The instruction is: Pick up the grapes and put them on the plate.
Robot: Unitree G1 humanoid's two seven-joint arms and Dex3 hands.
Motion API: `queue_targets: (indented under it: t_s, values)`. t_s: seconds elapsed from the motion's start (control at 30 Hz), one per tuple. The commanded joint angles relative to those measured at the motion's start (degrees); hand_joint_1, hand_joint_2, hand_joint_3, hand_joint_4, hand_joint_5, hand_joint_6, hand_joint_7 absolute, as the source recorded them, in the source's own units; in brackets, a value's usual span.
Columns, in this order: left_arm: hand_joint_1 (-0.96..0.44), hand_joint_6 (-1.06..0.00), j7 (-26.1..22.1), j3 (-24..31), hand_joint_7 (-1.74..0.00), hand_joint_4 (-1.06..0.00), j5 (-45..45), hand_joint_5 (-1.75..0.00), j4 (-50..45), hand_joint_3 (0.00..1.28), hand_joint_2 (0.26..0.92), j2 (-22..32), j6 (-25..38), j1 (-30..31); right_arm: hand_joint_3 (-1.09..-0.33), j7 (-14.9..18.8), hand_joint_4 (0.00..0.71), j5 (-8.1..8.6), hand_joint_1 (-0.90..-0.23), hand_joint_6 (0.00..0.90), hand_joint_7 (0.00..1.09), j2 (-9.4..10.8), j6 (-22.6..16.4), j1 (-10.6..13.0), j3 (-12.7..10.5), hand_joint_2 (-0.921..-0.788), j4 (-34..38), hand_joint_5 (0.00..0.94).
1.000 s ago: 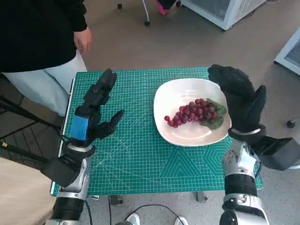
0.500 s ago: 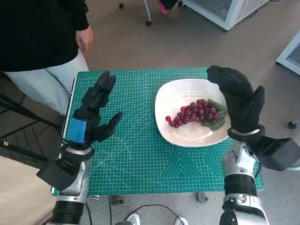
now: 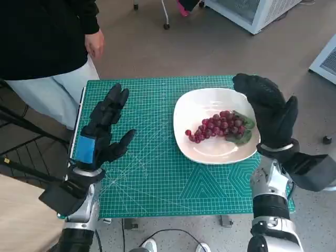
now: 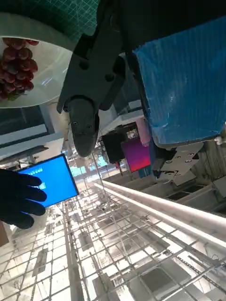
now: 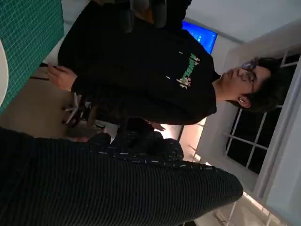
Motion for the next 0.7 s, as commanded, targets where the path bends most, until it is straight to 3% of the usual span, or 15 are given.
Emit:
queue_targets:
  t_s: [0.03, 0.7]
  values:
    - [-0.24, -0.35, -0.4, 0.6, -0.07, -0.36, -1.1, -0.01, -1.4, 0.37, 0.921, -0.4, 0.8, 1.1, -0.572, 0.4, 0.341, -0.27, -0.592, 0.439, 0.01, 0.0, 0.1, 0.4, 0.0, -0.921, 1.0, 0.0]
    - [-0.26, -0.36, -0.6, 1.3, -0.07, -0.37, -0.9, -0.01, -3.3, 0.37, 0.921, -0.8, 1.1, 2.8, -0.573, 0.3, 0.34, -0.54, -0.594, 0.439, 0.01, 0.2, -0.3, 0.4, 0.3, -0.921, 1.3, 0.0]
